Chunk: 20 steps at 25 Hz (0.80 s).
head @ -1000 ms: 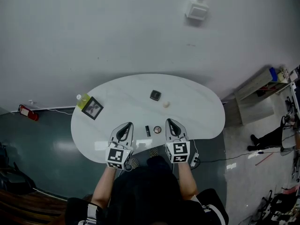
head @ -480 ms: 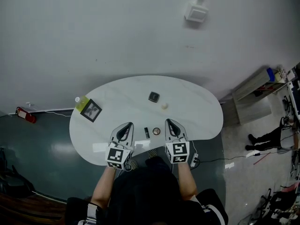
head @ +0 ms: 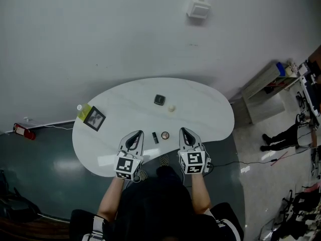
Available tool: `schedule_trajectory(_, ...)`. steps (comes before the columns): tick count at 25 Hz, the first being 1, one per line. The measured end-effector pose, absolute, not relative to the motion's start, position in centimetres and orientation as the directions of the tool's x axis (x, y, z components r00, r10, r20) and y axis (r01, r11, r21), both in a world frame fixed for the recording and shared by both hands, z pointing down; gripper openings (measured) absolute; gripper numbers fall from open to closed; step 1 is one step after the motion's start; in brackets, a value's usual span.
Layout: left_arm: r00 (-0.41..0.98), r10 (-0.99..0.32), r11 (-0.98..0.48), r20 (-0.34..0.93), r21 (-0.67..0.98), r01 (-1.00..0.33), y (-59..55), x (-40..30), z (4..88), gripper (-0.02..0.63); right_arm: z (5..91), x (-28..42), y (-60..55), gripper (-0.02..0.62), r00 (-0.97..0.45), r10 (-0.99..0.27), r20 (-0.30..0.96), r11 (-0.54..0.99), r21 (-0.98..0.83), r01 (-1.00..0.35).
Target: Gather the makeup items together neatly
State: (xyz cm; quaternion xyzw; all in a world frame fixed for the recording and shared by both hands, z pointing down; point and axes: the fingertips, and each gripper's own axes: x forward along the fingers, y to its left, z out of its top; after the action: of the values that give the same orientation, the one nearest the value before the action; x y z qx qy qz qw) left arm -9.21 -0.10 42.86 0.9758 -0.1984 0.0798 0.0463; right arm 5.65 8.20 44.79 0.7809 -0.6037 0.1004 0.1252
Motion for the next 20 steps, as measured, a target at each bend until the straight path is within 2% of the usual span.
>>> schedule_trajectory(9, 0.888, -0.431, -0.892, 0.161, 0.069, -0.446, -1.4, -7.2, 42.2, 0.02, 44.5, 9.7, 7.4, 0.029, 0.242, -0.921, 0.305, -0.227, 0.087, -0.97)
schedule_trajectory(20, 0.733, -0.636, -0.738, 0.244, 0.088, -0.669, -5.6, -1.9, 45.3, 0.02, 46.9, 16.5, -2.5, 0.029, -0.057, -0.931, 0.36, 0.079, 0.046, -0.996)
